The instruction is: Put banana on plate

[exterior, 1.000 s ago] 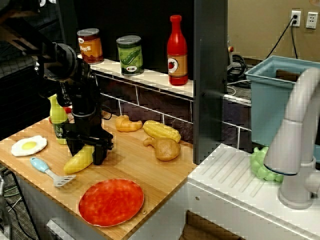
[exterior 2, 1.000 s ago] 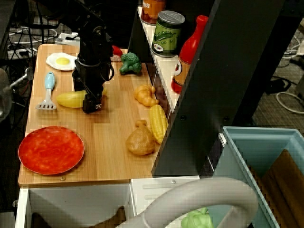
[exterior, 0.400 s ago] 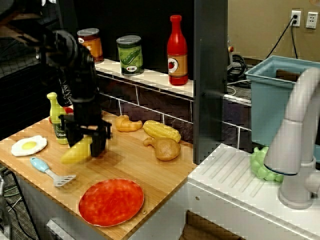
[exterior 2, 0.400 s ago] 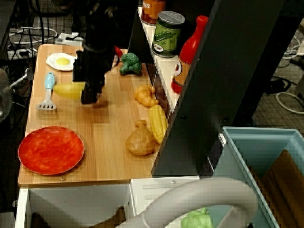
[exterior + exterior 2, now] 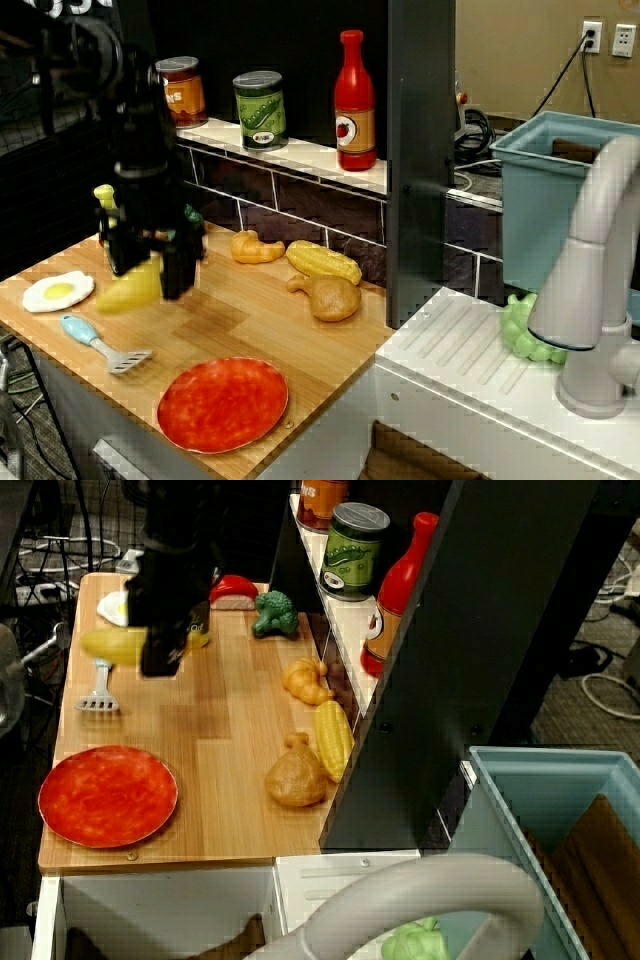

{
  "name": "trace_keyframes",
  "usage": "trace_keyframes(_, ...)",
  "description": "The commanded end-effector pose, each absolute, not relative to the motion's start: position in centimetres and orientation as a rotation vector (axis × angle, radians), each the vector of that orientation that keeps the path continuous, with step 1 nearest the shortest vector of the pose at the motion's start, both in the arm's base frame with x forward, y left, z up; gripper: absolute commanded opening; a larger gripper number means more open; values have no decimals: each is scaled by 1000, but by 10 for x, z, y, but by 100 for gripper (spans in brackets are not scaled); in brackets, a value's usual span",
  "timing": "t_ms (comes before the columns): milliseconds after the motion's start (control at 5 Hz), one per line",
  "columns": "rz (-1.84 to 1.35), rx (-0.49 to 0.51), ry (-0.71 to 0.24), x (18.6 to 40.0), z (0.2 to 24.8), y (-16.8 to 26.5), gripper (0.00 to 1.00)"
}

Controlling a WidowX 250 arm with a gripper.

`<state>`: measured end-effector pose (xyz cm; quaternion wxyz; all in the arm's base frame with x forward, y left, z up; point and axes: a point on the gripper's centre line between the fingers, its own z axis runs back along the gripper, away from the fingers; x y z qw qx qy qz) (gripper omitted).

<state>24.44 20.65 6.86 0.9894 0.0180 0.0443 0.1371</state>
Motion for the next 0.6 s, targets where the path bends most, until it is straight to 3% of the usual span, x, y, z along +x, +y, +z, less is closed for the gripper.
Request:
trace_keyframes(0, 176, 76, 49, 204, 60, 174, 0)
trace_keyframes(400, 162, 29, 92, 197, 65, 160, 0)
